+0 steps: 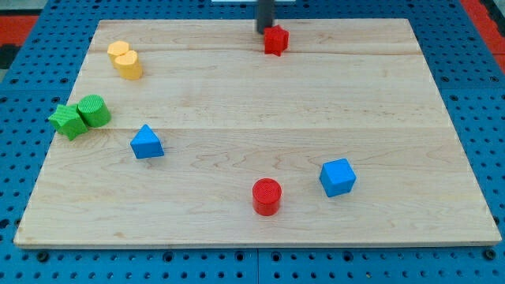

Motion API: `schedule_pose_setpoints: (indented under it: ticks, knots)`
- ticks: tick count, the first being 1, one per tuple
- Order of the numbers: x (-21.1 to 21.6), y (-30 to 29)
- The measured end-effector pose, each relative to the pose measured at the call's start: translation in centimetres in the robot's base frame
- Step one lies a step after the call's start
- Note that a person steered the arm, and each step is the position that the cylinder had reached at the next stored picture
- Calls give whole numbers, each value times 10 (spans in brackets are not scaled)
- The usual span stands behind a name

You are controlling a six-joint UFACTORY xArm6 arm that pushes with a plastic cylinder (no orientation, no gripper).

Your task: Push the red star to the left side of red circle

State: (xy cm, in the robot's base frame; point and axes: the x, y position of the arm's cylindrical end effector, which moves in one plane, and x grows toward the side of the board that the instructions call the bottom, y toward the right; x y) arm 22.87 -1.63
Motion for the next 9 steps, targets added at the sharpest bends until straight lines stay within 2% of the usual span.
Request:
schedule_pose_setpoints:
  ticks: [1,2,5,8,9]
  knots:
    - [41,-44]
    - [66,-64]
    - [67,-64]
    - [87,-54]
    - [57,-50]
